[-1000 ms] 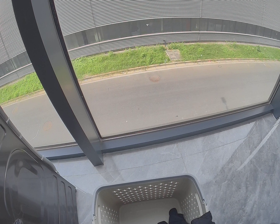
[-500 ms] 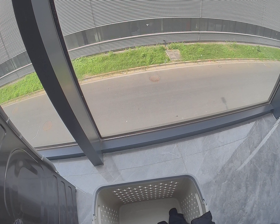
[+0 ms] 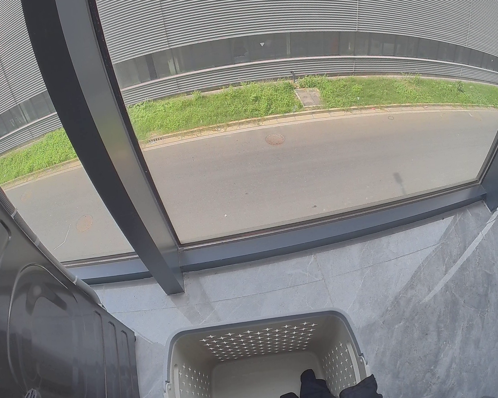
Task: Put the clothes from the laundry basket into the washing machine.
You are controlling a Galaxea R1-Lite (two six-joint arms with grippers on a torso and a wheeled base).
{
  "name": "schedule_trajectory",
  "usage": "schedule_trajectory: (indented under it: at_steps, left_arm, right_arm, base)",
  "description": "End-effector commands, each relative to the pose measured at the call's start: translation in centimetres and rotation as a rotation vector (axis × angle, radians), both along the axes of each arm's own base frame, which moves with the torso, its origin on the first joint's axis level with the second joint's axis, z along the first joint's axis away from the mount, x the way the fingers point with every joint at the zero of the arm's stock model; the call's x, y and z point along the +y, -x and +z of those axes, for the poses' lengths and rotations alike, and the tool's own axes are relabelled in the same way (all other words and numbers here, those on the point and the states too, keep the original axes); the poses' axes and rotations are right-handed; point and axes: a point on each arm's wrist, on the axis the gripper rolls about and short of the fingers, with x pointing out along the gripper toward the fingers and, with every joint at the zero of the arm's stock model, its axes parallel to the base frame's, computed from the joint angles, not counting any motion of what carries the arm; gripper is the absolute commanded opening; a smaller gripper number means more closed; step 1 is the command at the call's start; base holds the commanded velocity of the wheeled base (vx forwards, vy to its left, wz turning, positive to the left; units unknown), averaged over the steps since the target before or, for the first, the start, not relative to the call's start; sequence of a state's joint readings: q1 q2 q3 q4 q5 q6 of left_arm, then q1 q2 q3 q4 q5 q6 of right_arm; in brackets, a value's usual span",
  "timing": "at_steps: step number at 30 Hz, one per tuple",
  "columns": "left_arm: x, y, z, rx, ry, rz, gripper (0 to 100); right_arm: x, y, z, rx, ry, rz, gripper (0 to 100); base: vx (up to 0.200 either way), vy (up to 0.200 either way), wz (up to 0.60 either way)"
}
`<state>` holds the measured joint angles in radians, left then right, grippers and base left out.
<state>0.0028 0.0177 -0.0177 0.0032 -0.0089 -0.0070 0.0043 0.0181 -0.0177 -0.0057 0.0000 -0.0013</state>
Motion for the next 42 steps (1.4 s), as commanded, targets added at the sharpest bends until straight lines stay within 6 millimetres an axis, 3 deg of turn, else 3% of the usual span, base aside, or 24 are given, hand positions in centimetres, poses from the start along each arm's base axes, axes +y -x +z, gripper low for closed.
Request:
schedule_trajectory:
  at_steps: [1,34,42]
  left_arm:
    - [0.00,0.00,-0.53,0.000,0.001,0.000,0]
    - [0.00,0.00,-0.53,0.000,-0.001,0.000,0]
    - [0.00,0.00,-0.53,0.000,-0.009,0.002,0]
  right_arm:
    - [0.00,0.01,-0.53,-0.001,0.000,0.000,0]
    - [0.00,0.01,-0.53,-0.001,-0.001,-0.001,0]
    - [0.00,0.01,-0.53,-0.001,-0.001,-0.001,0]
  base:
    - [-0.200,0.000,0.00]
    - [-0.200,0.000,0.00]
    - [0.000,0.000,0.00]
